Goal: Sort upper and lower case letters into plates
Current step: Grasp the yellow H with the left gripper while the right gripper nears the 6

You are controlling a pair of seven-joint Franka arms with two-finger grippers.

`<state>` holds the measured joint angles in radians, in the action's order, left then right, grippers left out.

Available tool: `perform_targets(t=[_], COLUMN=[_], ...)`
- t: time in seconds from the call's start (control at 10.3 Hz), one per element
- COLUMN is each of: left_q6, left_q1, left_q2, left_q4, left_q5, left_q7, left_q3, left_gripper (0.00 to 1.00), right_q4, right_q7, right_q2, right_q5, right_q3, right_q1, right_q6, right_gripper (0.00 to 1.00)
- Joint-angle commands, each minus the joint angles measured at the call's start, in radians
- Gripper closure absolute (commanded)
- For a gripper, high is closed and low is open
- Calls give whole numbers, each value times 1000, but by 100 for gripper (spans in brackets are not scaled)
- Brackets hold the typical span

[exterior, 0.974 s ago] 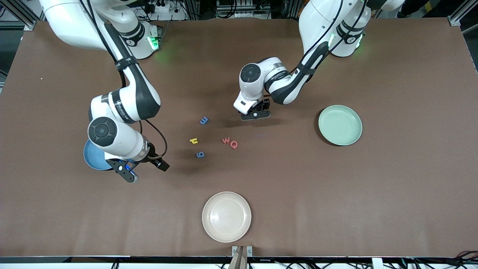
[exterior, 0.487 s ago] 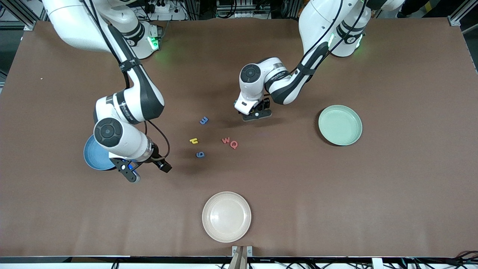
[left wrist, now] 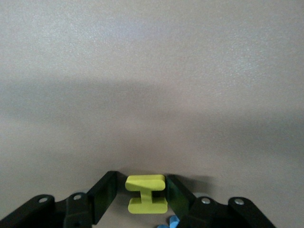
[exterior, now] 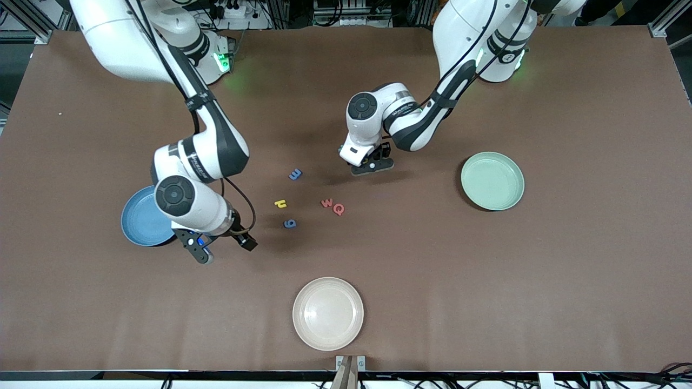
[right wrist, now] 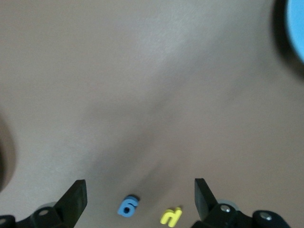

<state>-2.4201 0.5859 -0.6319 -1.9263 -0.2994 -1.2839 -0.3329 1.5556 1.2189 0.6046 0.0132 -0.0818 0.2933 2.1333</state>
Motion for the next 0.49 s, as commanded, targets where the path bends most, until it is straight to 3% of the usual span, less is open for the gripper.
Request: perform_targets(t=[0.0, 0.1, 0.39], left_q6=[19, 27, 41], left_q1=[-1, 0, 0], left_q2=[-25, -31, -35], left_q4=[26, 36, 46], left_q5=[6, 6, 5], left_q7=[-8, -8, -8], left_q3=[-3, -3, -3], left_gripper=[61, 62, 82], right_q4=[-35, -40, -58], right_q7=[118, 146, 209], right_q2=[79, 113, 153], right_q5=[19, 20, 40], right_q3=[5, 8, 8], right_q1=[55, 78, 84], right_q6=[74, 117, 155], right_gripper=[0, 0, 0])
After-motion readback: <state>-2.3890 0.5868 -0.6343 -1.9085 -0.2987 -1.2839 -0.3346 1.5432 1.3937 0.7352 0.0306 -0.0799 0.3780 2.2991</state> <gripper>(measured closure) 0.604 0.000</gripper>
